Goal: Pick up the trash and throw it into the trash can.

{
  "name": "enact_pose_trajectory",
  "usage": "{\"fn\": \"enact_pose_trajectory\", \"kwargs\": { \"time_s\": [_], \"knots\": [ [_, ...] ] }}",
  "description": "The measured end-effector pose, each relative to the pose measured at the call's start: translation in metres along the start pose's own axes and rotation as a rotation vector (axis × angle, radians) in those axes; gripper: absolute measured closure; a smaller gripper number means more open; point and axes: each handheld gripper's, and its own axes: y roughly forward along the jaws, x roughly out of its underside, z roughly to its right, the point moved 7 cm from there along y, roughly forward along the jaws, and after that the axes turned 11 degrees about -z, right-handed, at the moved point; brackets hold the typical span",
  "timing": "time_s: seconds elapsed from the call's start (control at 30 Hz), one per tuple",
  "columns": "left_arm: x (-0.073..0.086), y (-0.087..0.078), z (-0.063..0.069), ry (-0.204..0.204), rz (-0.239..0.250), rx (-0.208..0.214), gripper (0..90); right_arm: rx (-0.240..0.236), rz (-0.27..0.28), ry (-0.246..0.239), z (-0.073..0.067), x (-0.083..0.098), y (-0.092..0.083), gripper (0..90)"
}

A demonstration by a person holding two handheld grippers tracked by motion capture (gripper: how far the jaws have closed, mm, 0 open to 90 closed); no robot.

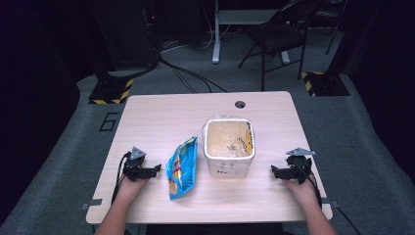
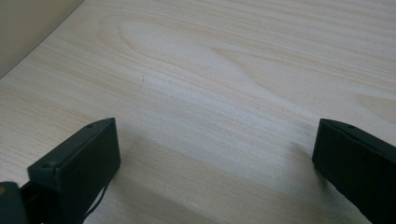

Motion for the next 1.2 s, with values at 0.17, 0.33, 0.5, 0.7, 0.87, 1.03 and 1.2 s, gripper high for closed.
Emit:
{"fn": "enact_pose_trajectory", "kwargs": {
  "time_s": [0.17, 0.33, 0.5, 0.7, 0.87, 1.03, 1.2],
  "knots": [
    [0.0, 0.0001, 0.0001, -0.003, 0.002, -0.001, 14.8, 0.004, 0.0, -0.003, 0.0, 0.0001, -0.0001, 0.1],
    [0.0, -0.0001, 0.0001, -0.006, 0.001, -0.001, 15.0, 0.005, 0.0, 0.008, -0.0006, 0.0, 0.0, 0.1],
    [0.0, -0.0001, 0.0, -0.005, 0.002, 0.0, 15.2, 0.005, -0.001, 0.008, -0.0007, 0.0, 0.0, 0.1],
    [-0.0001, 0.0, 0.0, -0.005, 0.004, -0.001, 15.1, 0.005, -0.001, 0.008, -0.0007, 0.0, 0.0, 0.1],
    [-0.0001, -0.0002, 0.0, -0.004, 0.002, 0.0, 15.4, 0.005, -0.001, 0.008, -0.0006, 0.0, 0.0, 0.1],
    [-0.0007, -0.0003, -0.0001, -0.009, -0.001, -0.003, 16.0, 0.005, -0.001, 0.008, -0.0006, 0.0, 0.0, 0.1],
    [-0.0016, -0.0024, -0.0002, -0.018, -0.016, -0.004, 23.4, 0.005, -0.001, 0.008, -0.0006, 0.0, 0.0, 0.1]
  ]
}}
